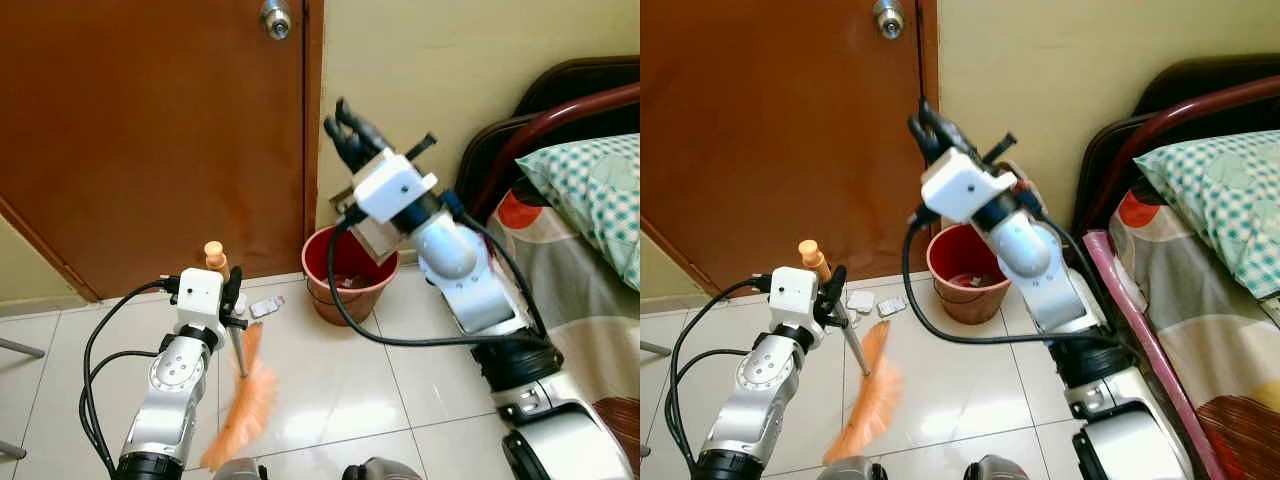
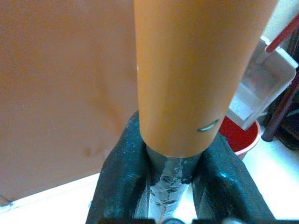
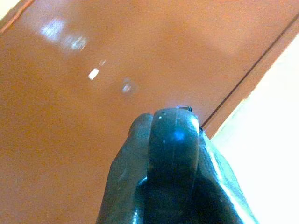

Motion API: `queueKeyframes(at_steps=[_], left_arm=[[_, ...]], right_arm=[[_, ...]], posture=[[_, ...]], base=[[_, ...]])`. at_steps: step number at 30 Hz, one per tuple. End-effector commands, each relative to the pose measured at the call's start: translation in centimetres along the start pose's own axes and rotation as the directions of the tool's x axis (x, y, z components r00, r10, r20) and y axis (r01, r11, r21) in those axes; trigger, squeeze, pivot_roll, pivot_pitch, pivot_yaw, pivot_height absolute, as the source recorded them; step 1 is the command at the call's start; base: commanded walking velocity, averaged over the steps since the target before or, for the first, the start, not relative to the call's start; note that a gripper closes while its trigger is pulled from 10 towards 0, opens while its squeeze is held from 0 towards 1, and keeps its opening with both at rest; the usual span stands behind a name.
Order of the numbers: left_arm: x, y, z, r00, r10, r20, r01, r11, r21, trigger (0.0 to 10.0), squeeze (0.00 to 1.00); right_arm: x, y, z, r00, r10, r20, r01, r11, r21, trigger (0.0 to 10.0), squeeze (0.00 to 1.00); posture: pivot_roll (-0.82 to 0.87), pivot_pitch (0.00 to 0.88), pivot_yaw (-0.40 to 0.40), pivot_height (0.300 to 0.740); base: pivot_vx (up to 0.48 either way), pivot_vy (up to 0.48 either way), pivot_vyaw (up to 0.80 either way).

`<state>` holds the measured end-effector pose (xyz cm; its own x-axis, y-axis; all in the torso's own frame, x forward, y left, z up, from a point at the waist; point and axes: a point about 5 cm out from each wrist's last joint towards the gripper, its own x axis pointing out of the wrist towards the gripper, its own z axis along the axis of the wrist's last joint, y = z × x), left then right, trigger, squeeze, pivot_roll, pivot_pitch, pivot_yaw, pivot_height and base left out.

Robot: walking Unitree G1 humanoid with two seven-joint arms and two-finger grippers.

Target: Sweep floor

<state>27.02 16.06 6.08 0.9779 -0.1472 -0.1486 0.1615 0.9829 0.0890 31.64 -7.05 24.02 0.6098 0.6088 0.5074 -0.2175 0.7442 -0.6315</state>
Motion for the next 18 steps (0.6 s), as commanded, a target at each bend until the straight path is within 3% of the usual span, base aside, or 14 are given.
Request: queueKeyframes(at_steps=[1,5,8,18], left_arm=[[0.0,-0.2,-0.7,0.999,-0.014,-0.039,0.013,1.0,-0.012,10.0,0.0],[0.1,-0.2,-0.7,0.999,-0.014,-0.039,0.013,1.0,-0.012,10.0,0.0],[0.1,-0.3,-0.7,0.999,-0.017,-0.038,0.016,1.0,-0.013,10.0,0.0],[0.2,-0.3,-0.7,0.999,-0.022,-0.039,0.021,1.0,-0.011,10.0,0.0]], right_arm=[[1.4,-1.6,2.3,0.992,-0.065,0.104,0.063,0.998,0.025,10.0,0.0],[2.0,-2.4,3.2,0.987,-0.11,0.113,0.099,0.99,0.099,10.0,0.0],[2.4,-2.9,3.5,0.984,-0.153,0.09,0.131,0.966,0.222,10.0,0.0],[2.5,-3.0,3.5,0.978,-0.206,0.034,0.178,0.907,0.383,10.0,0.0]], posture=[[-0.03,0.023,-0.028,0.74],[-0.03,0.022,-0.029,0.74],[-0.03,0.018,-0.029,0.74],[-0.03,0.017,-0.028,0.74]], base=[[0.0,0.0,0.0],[0.0,0.0,0.0],[0.0,0.0,0.0],[0.0,0.0,0.0]])
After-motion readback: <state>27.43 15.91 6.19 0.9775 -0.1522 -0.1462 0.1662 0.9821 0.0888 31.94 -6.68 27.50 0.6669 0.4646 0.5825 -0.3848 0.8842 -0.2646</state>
